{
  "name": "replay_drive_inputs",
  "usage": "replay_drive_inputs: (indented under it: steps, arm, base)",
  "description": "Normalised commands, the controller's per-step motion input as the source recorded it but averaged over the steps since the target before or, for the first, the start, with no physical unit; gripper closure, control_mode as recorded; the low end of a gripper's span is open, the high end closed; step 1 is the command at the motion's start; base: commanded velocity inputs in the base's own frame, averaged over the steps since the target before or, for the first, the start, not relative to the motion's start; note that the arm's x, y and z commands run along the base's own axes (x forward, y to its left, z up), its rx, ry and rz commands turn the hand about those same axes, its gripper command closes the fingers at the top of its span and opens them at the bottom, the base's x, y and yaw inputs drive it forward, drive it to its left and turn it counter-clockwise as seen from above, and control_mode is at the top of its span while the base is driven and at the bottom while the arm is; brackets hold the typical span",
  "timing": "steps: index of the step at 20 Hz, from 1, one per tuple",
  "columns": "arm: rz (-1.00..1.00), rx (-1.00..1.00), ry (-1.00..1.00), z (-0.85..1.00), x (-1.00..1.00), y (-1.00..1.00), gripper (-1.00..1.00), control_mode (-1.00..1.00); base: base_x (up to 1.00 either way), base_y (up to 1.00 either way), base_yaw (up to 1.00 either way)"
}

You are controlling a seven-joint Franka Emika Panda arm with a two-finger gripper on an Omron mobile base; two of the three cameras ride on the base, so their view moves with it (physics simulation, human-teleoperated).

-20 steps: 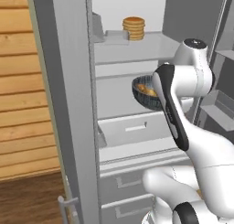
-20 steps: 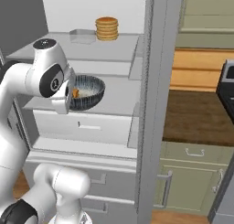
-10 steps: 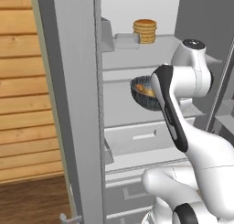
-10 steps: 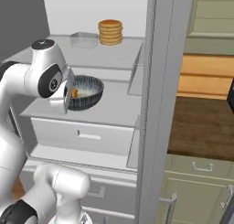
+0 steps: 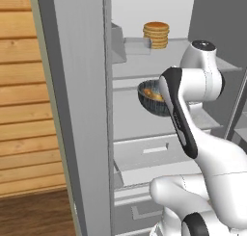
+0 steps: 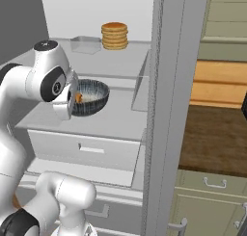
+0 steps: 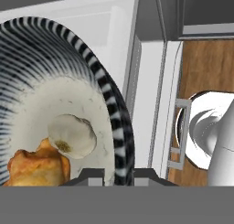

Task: Pick the chicken drumstick and garlic from their plates and place them in the bowl. Then put the bowl in the fridge.

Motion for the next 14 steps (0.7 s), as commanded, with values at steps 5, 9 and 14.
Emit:
replay_drive_inputs:
  steps: [5, 9, 14]
  arm:
    - [0.01, 0.00, 0.00, -0.48, 0.09, -0.16, 1.00, -1.00]
    - [0.05, 0.01, 0.00, -0.91, 0.38, -0.50, 1.00, -1.00]
    - [0.02, 0.02, -0.02, -0.70, 0.70, -0.29, 1.00, -1.00]
  base:
    - [0.05, -0.04, 0.00]
    - [0.00, 0.00, 0.00]
    - [0.00, 0.00, 0.00]
